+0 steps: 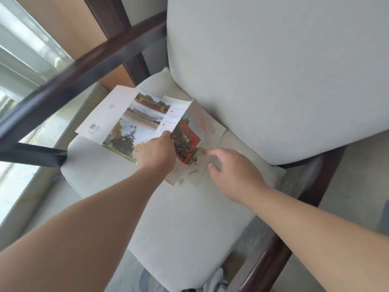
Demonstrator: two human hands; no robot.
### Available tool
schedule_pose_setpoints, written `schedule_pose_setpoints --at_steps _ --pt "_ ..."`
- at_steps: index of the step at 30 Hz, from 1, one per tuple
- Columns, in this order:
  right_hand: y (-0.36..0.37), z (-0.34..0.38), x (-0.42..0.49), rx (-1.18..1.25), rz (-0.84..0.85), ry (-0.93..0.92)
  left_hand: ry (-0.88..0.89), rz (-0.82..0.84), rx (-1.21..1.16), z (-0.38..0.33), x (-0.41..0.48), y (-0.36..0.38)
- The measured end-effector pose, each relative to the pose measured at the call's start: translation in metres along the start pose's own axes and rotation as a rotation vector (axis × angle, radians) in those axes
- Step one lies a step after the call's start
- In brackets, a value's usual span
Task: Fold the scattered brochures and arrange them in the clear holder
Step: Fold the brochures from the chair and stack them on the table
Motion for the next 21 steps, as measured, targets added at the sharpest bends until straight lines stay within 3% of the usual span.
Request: schedule_pose_setpoints --at_steps 7,11,16,19,21 --pt "-0.036 0.027 -0.013 0.181 -0.026 0.072 0.112 -0.203 -0.274 -0.017 -0.056 -0.093" --pt "-0.075 0.044 -0.027 0.538 -0.054 0.088 0.281 -0.26 -0.546 -0.039 -0.085 -0.144" --pt "-0.104 0.061 -0.044 1.011 0.166 0.064 0.309 -0.337 -0.995 -0.053 -0.108 -0.192" --pt "-0.12 0.077 -0.057 1.072 0.252 -0.004 0.27 -0.365 -1.146 -0.057 -0.114 -0.21" --pt "-0.13 0.083 -0.064 1.097 0.225 -0.017 0.235 -0.406 -1.102 -0.055 -0.118 -0.222"
Point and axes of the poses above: each hand's wrist, its own x-axis towards the middle knuckle, its own y-axis out of the palm, z = x × y, the point moved 9 cm from there along x, towards the middle knuckle, and after that the axes turned 11 degrees about y, right-handed, at the moved point
